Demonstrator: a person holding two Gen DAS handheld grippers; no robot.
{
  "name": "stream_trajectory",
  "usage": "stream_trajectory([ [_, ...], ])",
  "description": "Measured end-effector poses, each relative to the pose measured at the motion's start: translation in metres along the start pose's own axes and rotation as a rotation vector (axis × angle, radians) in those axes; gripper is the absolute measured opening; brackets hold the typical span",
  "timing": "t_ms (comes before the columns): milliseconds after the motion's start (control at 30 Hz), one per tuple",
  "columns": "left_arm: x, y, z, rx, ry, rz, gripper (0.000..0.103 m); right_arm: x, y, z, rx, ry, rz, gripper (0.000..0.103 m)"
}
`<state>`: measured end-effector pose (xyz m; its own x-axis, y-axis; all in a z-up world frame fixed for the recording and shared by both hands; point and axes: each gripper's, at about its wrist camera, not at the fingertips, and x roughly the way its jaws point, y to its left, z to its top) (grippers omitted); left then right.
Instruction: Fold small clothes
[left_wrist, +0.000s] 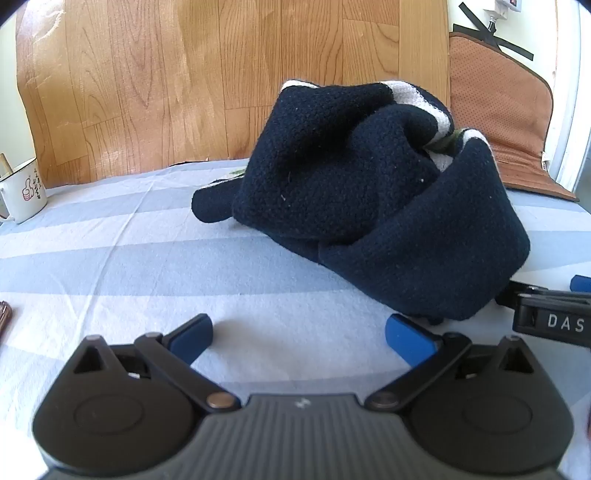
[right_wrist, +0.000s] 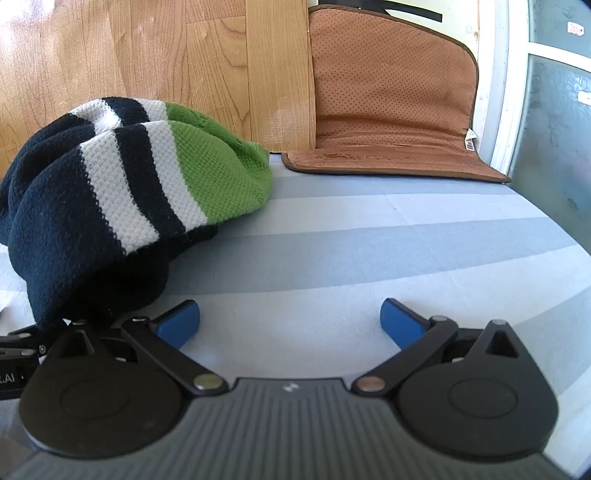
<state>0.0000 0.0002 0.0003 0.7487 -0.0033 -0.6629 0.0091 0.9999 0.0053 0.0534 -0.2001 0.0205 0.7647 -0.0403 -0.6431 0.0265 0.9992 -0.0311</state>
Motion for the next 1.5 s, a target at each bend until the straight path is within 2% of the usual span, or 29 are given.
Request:
stream_trajectory([
  [333,-0.011,0.005,-0.007,0.024,0.007,-0.032,0.103,-0.002,0.000,-0.001,0.001,-0.001,0.002,0.103],
  [1500,-0.014,0.005,-0.011,0.036,0.004,-0.032,0.103,0.002,0.000,0.000,0.000,-0.001,0.006,0.103],
])
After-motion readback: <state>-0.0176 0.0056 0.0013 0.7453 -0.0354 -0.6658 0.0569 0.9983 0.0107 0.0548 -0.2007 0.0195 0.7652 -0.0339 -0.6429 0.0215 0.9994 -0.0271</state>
